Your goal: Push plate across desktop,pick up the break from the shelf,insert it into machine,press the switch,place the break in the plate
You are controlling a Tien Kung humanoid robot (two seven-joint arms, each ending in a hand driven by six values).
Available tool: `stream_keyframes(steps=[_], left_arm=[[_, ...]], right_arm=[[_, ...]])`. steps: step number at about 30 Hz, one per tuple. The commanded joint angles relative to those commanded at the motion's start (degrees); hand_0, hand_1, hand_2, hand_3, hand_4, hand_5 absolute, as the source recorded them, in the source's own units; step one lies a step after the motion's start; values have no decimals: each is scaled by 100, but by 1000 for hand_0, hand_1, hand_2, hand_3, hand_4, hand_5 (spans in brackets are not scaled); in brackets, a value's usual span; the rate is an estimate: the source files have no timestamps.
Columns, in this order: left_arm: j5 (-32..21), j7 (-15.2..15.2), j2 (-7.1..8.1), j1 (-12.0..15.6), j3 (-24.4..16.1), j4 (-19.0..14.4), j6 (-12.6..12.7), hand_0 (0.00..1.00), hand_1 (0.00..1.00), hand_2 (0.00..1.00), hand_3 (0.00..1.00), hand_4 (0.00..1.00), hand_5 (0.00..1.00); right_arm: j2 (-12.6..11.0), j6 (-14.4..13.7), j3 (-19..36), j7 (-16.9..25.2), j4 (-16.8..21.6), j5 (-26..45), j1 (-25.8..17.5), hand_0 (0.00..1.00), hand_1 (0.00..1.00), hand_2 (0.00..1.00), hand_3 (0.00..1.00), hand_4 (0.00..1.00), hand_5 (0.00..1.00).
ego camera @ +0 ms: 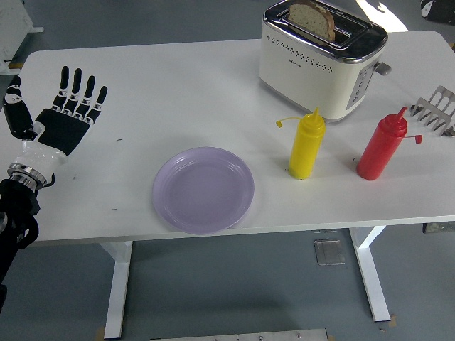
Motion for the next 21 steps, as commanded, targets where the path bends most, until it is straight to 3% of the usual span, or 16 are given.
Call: stream_keyframes(steps=[1, 6, 7, 12, 13, 18, 19, 21], left_arm=[[-6, 0, 3, -2, 8, 2, 1, 817, 761, 704, 722, 801, 998], [-32, -4, 24, -10, 51, 19, 6, 817, 761, 704, 722, 801, 998], [-38, -4, 31, -14, 63, 23, 6, 815, 757, 704, 721, 803, 998], [-61, -5, 62, -33, 101, 37, 6, 815, 757, 704, 721, 803, 998], [-65, -5, 72, -35, 106, 39, 5, 816, 758, 707, 723, 803, 998], [-79, -6, 119, -37, 117, 49, 4, 816, 758, 707, 723, 803, 998], [-82, -6, 128, -38, 123, 52, 5, 817, 761, 708, 723, 804, 998], [-87, -6, 149, -41, 138, 55, 5, 817, 761, 708, 723, 804, 998]], right_arm=[[-6, 8, -106, 26, -21, 30, 101, 319, 475, 572, 561, 550, 2], [67, 86, -698, 107, -240, 159, 675, 319, 475, 572, 561, 550, 2], [114, 104, -839, 123, -334, 209, 812, 393, 575, 633, 636, 577, 2], [370, 185, -1440, 132, -771, 429, 1405, 393, 575, 633, 636, 577, 2], [452, 251, -1555, 112, -884, 494, 1522, 598, 688, 700, 693, 586, 2], [814, 652, -2146, -16, -1525, 803, 2155, 598, 688, 700, 693, 586, 2], [881, 716, -2240, -45, -1643, 875, 2262, 724, 739, 757, 733, 595, 2], [1029, 814, -2433, -98, -1906, 1033, 2502, 724, 739, 757, 733, 595, 2]])
